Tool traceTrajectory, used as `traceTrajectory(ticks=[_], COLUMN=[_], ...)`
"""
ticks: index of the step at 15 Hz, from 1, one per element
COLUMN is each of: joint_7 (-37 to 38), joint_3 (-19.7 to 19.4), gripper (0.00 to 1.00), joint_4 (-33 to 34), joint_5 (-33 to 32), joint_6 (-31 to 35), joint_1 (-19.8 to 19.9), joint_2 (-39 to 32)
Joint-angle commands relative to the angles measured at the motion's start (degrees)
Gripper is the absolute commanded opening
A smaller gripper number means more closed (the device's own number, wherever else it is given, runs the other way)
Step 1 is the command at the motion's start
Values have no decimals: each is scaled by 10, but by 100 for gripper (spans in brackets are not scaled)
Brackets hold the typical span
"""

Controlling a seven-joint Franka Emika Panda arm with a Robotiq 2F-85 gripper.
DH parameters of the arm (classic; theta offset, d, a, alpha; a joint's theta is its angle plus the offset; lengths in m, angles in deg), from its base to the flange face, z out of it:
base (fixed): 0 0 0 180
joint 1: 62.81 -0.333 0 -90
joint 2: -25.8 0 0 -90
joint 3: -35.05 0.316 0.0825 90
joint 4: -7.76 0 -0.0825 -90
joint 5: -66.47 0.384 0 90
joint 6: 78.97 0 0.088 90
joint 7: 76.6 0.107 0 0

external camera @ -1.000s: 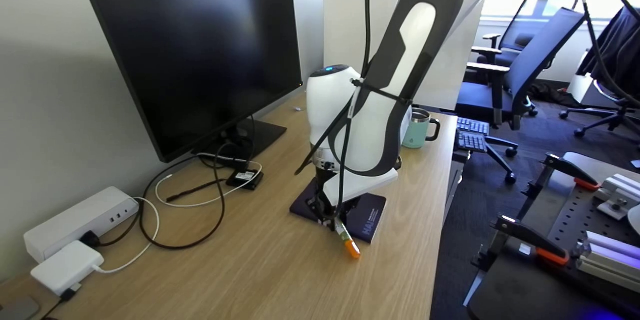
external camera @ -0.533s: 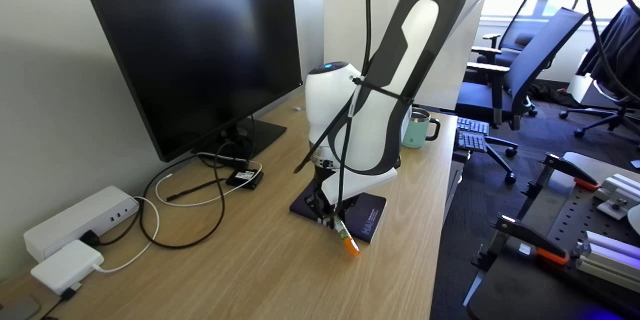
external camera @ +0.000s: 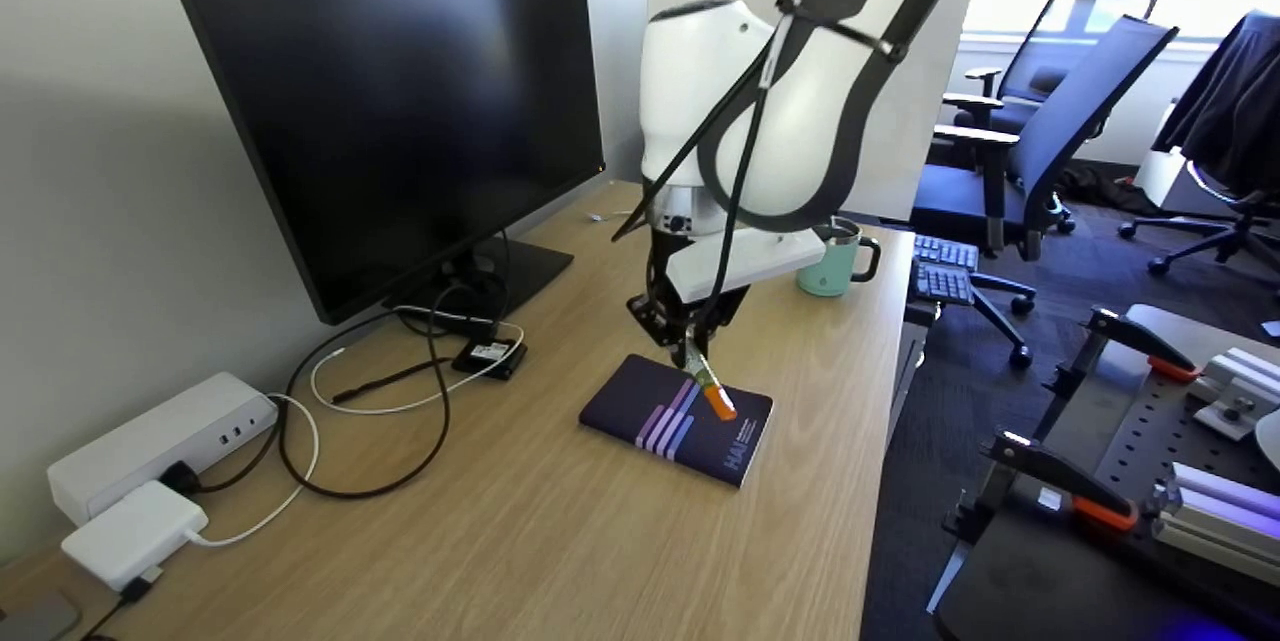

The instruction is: Pick up the marker and put it in the cup

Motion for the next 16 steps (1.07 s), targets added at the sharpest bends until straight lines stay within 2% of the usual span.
traceTrajectory(ticks=[1, 3, 5, 6, 10, 13, 16], joint_7=[86, 169, 260, 301, 435, 483, 505], joint_3=[-50, -87, -103, -99, -43, 11, 41], gripper=[6, 6, 6, 6, 6, 6, 6], joint_4=[-75, -107, -128, -136, -159, -174, -183], joint_5=[-76, -160, -260, -306, -444, -492, -529], joint_6=[-28, -48, -82, -102, -193, -241, -264], joint_1=[-30, -40, -30, -16, 61, 132, 188], joint_2=[95, 144, 183, 201, 254, 280, 292])
